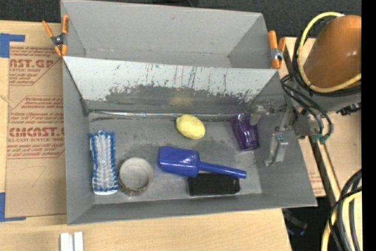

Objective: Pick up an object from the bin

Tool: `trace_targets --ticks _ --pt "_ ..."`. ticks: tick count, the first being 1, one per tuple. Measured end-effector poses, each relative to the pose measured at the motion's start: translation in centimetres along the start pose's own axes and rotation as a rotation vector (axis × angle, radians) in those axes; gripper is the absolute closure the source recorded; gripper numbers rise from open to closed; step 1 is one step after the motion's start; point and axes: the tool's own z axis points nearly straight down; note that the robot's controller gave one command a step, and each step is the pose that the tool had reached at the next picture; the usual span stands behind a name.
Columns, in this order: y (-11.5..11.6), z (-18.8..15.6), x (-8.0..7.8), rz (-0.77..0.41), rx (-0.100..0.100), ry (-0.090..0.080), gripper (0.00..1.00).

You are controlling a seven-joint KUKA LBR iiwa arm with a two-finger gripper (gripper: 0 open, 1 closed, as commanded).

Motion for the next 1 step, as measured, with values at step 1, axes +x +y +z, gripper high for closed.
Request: trace_targets --ticks 1 --pt "0.00 0.00 0.00 0.000 0.000 0.000 0.00"
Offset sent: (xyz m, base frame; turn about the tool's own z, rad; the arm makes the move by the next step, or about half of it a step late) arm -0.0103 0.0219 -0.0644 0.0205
